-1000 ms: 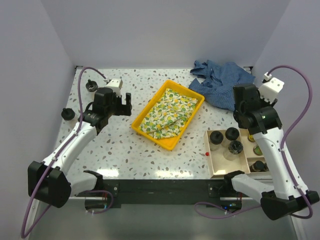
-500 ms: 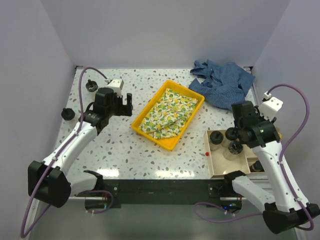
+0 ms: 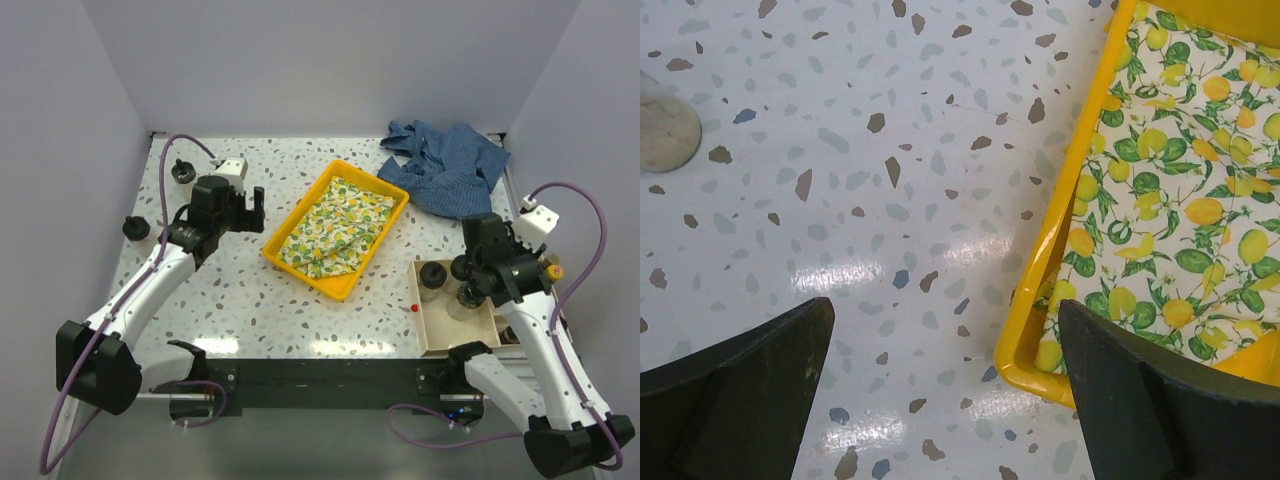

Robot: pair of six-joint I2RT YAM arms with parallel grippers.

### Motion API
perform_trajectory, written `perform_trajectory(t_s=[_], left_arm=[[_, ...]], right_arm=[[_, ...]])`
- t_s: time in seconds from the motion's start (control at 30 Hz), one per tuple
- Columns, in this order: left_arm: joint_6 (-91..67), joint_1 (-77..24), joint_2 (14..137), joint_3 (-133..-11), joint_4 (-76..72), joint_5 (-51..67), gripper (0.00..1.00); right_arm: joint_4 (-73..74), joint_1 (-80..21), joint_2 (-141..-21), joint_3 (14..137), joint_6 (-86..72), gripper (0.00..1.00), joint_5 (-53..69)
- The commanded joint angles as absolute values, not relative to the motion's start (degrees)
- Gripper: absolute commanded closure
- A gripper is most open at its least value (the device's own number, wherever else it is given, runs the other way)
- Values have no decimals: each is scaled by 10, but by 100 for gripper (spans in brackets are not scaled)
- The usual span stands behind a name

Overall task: Organize the condiment bottles
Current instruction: Place the bottle in the storage box.

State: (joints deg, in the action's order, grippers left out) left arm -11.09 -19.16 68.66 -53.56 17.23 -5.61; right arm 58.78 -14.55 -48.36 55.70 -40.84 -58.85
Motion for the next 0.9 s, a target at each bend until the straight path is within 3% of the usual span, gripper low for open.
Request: perform_trajectory(t_s=[0.0, 0.5, 0.57, 0.67, 0.7, 0.77, 0.87], left_arm=[[-97, -198, 681, -533, 153, -76, 0], [-95, -200, 682, -533, 154, -84, 0], [-95, -200, 682, -533, 154, -86, 0], [-94, -200, 681, -534, 154, -90, 0], [-94, -200, 681, -534, 154, -91, 0], [-94, -200, 681, -534, 154, -92, 0], [-94, -200, 680, -533, 154, -95, 0]], right_arm=[[487, -129, -480, 553, -377, 100, -627], [393, -20, -492, 472, -368, 100, -509], [393, -16, -488, 464, -374, 96, -505], [400, -15, -483, 459, -381, 77, -504], [402, -15, -482, 459, -384, 56, -504], [410, -15, -482, 460, -388, 31, -513], [419, -15, -486, 464, -388, 30, -515]])
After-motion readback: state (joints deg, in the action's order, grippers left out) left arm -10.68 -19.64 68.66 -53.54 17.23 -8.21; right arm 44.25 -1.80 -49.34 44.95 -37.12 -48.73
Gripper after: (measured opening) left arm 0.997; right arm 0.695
